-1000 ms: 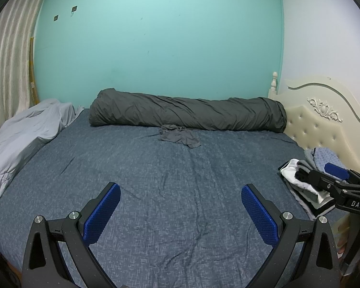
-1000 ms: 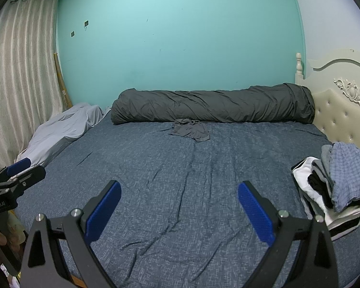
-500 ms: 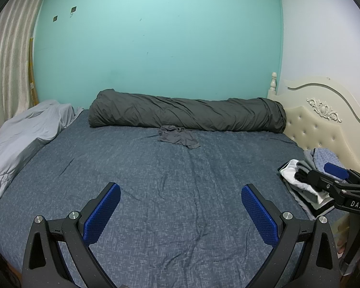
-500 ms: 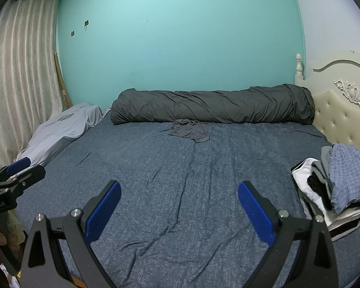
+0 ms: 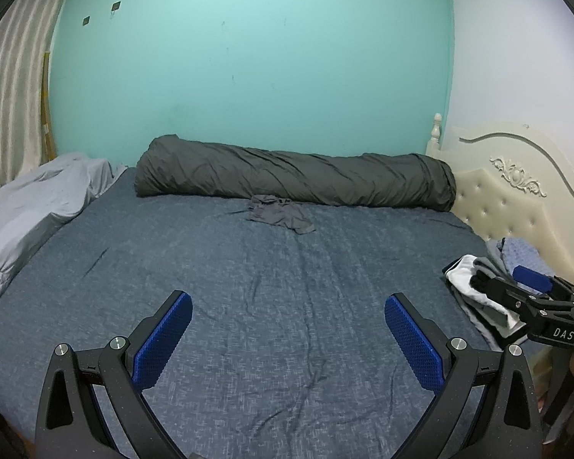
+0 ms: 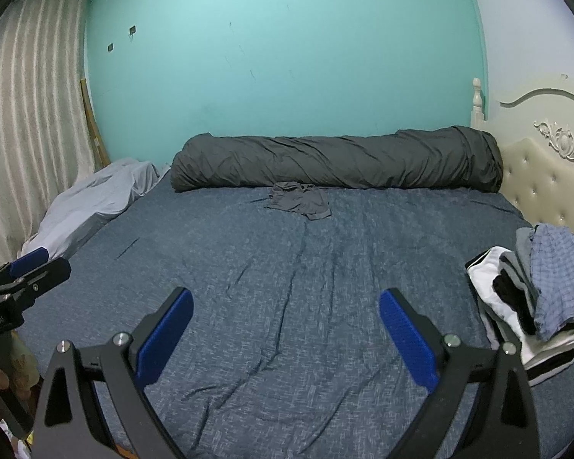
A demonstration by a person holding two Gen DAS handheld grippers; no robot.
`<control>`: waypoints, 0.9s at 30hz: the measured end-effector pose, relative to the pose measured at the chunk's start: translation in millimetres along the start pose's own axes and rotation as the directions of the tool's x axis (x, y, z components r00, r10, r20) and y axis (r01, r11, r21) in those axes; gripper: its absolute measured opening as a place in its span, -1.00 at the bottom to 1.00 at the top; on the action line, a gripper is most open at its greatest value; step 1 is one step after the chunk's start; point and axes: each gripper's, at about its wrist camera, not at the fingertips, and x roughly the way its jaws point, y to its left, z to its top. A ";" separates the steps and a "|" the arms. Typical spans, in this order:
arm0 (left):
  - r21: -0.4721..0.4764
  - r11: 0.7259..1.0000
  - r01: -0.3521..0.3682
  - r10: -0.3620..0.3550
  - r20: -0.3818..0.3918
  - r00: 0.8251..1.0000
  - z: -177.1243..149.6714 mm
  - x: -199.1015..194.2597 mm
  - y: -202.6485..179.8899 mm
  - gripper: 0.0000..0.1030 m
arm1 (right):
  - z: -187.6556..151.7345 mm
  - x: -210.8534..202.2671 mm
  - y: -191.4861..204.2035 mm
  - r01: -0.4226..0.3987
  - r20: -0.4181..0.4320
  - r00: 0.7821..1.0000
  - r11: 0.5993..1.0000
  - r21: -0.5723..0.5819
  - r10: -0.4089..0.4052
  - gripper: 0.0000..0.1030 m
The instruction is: Fold clothes
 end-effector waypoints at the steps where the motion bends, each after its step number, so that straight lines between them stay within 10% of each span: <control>1: -0.001 1.000 0.000 0.000 -0.004 1.000 -0.2 5.2 0.0 0.99 | 0.2 4.1 -1.5 0.001 -0.005 1.000 1.000 0.001 -0.001 0.91; 14: -0.044 0.999 0.011 -0.014 -0.055 0.998 -9.3 106.1 6.6 0.99 | -10.5 102.0 -34.0 0.033 -0.095 0.995 0.999 0.009 -0.032 0.91; 27: -0.106 0.994 -0.037 0.022 -0.135 0.991 -16.5 306.5 44.5 0.99 | -5.3 298.0 -78.8 0.009 -0.144 0.990 1.000 0.000 -0.009 0.91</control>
